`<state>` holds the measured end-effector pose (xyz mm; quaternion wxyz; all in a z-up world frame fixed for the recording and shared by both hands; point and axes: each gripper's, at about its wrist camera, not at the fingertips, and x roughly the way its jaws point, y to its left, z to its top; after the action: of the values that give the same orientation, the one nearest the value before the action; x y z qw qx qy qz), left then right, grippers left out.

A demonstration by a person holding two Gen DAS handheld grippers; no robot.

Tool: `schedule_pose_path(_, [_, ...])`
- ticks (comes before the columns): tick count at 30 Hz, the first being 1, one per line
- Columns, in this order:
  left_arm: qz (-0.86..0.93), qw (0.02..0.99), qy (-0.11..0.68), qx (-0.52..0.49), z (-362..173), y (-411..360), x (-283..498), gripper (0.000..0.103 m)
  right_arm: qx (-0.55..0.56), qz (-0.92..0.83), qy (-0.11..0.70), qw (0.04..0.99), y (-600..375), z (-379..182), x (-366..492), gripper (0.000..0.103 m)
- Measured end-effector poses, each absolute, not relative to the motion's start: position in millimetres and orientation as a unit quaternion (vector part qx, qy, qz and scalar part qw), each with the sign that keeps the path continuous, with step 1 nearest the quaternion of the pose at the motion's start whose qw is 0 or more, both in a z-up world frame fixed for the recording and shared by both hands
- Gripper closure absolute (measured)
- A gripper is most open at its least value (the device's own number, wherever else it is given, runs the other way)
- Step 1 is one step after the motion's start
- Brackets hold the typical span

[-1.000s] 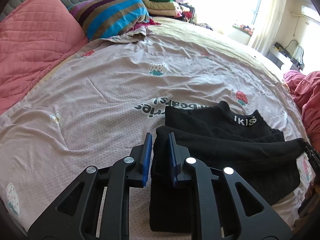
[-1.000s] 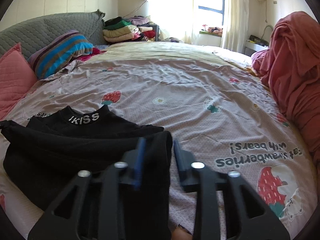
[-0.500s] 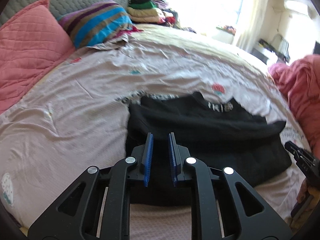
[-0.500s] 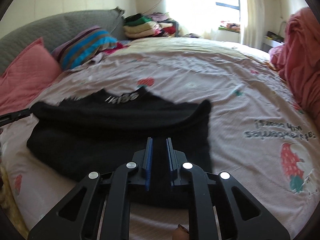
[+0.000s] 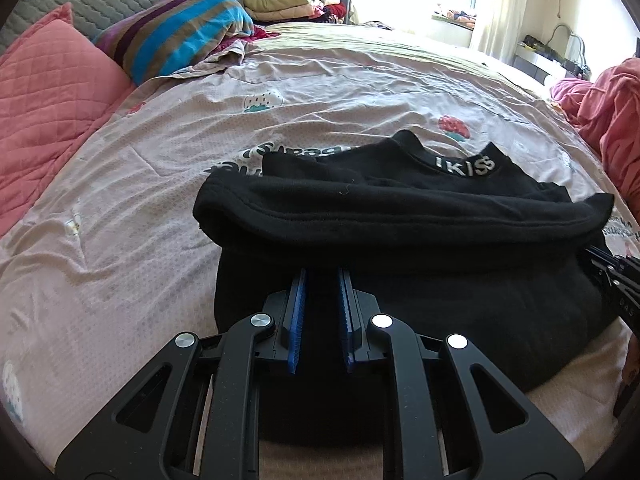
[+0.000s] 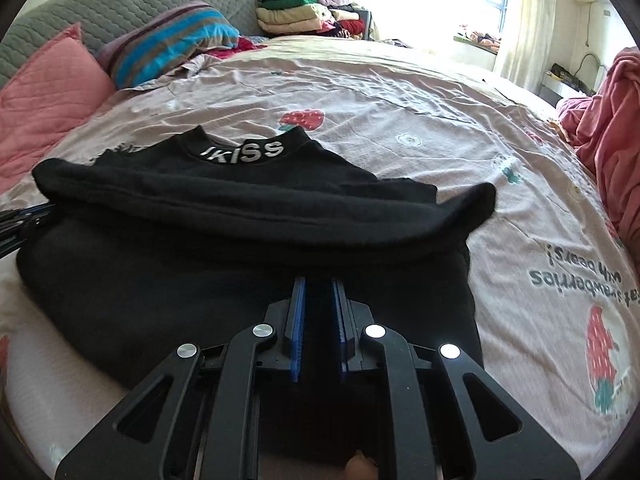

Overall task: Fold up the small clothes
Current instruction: 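Lay the hem down near the IKISS collar and open both tools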

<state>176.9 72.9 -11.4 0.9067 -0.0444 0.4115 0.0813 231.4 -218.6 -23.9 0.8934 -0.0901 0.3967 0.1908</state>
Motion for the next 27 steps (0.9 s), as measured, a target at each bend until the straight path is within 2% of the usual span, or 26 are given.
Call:
schedule_pose_path(8, [0.083,0.904,0.416,-0.055,-10.2,83.7,204.0,0.093,-0.06,0.177,0.392,0.901,-211.5,-18.7,271.2,0.091])
schedule_pose_path(14, [0.104,0.906,0.407,-0.056,2.4,98.5,225.4,0.082,-0.037,0.157,0.39,0.906,-217.7,-16.0,296.1,0.091])
schedule_pose_path(16, [0.11,0.907,0.402,-0.063,5.5,105.5,227.6,0.076,-0.026,0.146,0.383,0.912,-225.0,-13.1,300.4,0.091])
schedule_pose_path(20, [0.123,0.904,0.402,-0.085,4.6,123.0,225.8,0.068,-0.007,0.116,0.373,0.921,-247.7,-8.6,305.9,0.09])
schedule_pose_path(21, [0.126,0.902,0.403,-0.091,3.2,126.8,225.7,0.064,-0.006,0.112,0.372,0.921,-251.6,-8.3,306.9,0.087])
schedule_pose_path(22, [0.129,0.9,0.406,-0.097,1.4,130.6,225.2,0.06,-0.006,0.107,0.374,0.921,-255.8,-8.8,308.7,0.077])
schedule_pose_path(23, [0.132,0.897,0.408,-0.104,-0.9,135.1,224.8,0.058,-0.006,0.102,0.377,0.92,-260.9,-9.5,310.9,0.072])
schedule_pose_path(24, [0.133,0.896,0.411,-0.109,-2.6,138.0,224.5,0.054,-0.003,0.1,0.38,0.92,-264.2,-10.1,312.8,0.071])
schedule_pose_path(27, [0.134,0.89,0.417,-0.127,-8.4,145.5,225.9,0.034,0.003,0.105,0.402,0.909,-271.6,-14.1,321.8,0.061])
